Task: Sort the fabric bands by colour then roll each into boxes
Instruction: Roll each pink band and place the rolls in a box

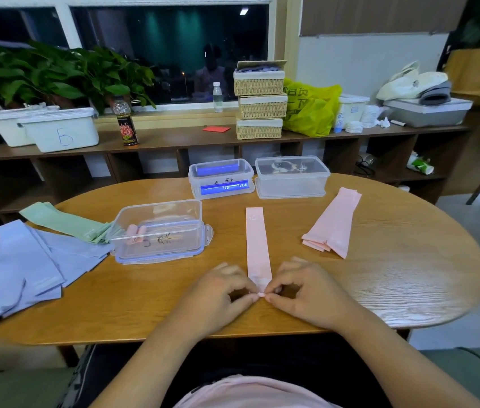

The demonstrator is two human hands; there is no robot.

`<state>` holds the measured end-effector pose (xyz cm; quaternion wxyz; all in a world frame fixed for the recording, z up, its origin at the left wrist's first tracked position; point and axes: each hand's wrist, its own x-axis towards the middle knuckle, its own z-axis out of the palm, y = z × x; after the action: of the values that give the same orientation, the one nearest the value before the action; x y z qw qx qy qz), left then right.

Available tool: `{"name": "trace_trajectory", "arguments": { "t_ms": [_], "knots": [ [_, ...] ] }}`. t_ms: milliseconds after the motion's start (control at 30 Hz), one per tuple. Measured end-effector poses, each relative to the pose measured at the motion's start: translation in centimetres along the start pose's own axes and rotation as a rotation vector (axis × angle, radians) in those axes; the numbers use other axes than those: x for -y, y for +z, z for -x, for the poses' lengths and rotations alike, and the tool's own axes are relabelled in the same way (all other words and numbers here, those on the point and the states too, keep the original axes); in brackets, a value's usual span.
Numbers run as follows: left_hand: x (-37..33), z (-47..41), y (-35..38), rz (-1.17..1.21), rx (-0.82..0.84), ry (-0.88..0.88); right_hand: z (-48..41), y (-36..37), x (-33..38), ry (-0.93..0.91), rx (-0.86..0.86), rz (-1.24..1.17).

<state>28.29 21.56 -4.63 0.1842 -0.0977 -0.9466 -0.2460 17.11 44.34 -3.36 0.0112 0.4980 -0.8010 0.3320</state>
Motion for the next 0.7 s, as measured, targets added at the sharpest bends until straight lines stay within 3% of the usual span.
{"name": "trace_trajectory", "arguments": {
  "t_ms": [700],
  "knots": [
    [-0.84,0.32,-0.33,0.002,-0.008,0.013,0.19,-0.04,0.14,-0.016,0.018,0.071]
  ]
}}
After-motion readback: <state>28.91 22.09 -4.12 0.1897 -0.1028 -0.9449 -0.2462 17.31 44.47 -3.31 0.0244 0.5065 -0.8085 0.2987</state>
